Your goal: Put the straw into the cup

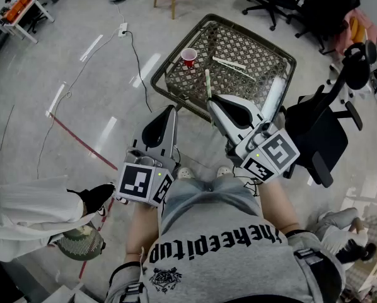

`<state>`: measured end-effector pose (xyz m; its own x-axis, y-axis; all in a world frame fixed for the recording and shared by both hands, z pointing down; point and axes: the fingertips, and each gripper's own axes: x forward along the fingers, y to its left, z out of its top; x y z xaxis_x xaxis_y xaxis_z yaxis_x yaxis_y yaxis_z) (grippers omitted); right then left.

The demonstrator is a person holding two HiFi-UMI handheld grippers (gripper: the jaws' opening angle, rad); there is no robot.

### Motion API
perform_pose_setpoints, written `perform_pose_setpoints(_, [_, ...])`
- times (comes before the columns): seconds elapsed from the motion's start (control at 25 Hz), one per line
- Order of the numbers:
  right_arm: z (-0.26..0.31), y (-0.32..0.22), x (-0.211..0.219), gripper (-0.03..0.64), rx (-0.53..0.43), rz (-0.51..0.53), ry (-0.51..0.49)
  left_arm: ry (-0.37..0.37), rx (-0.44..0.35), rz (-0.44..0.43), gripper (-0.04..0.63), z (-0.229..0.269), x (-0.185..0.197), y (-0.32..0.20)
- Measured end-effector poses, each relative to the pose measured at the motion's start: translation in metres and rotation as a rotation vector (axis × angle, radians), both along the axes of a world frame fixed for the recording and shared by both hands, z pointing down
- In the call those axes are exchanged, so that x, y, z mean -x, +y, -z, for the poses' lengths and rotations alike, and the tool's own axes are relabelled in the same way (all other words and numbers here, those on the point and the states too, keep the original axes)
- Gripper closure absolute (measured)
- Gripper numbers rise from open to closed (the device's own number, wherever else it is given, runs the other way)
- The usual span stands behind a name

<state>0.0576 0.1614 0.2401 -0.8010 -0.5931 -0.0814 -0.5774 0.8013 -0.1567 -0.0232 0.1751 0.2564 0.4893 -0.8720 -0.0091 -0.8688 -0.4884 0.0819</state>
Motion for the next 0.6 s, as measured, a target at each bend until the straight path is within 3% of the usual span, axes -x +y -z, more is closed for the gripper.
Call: perform_pose_setpoints(0.6, [-0.002,-0.010,0.032,0.569,0.006,-0.058,0.014,0.008,0.003,-0.048,0.563,-0.004,0.031,-0.014])
